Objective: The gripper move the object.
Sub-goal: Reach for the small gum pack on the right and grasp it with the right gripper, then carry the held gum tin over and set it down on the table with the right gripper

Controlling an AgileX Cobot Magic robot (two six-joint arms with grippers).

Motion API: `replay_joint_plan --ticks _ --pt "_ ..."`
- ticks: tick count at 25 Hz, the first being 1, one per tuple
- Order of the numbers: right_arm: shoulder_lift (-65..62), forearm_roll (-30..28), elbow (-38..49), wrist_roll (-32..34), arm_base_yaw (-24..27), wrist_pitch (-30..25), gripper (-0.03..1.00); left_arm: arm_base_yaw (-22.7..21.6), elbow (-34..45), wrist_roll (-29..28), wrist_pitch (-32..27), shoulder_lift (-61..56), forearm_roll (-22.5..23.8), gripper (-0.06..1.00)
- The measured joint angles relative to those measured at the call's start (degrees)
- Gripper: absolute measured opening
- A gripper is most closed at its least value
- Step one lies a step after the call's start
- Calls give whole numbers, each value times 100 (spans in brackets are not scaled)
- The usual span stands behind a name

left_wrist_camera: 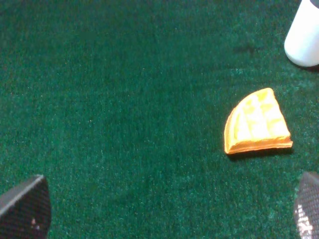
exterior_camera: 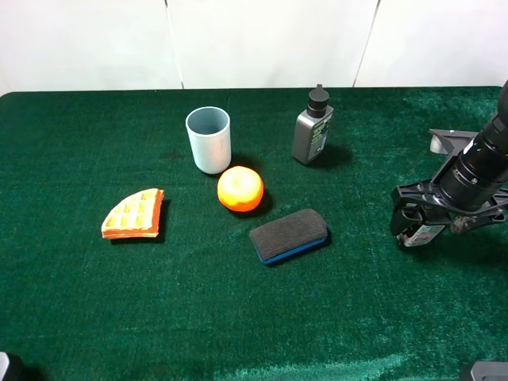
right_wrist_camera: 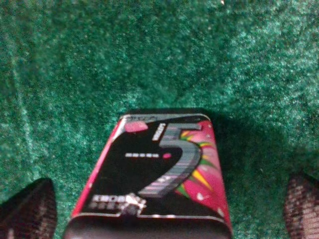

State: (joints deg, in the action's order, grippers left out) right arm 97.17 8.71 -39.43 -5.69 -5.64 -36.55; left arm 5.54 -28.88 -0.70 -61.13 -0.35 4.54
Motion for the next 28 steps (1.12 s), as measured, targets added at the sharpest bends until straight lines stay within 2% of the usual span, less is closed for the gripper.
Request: replay_joint_plan --ticks 4,7,21,28 --pt "0 0 0 0 0 2 51 0 0 0 0 0 0 99" --pt "0 8 0 0 0 2 34 0 0 0 0 0 0 99" --pt "0 14 0 -42 0 -21 34 0 0 0 0 0 0 99" --pt "-249 20 -9 -42 0 -222 34 0 0 0 0 0 0 99"
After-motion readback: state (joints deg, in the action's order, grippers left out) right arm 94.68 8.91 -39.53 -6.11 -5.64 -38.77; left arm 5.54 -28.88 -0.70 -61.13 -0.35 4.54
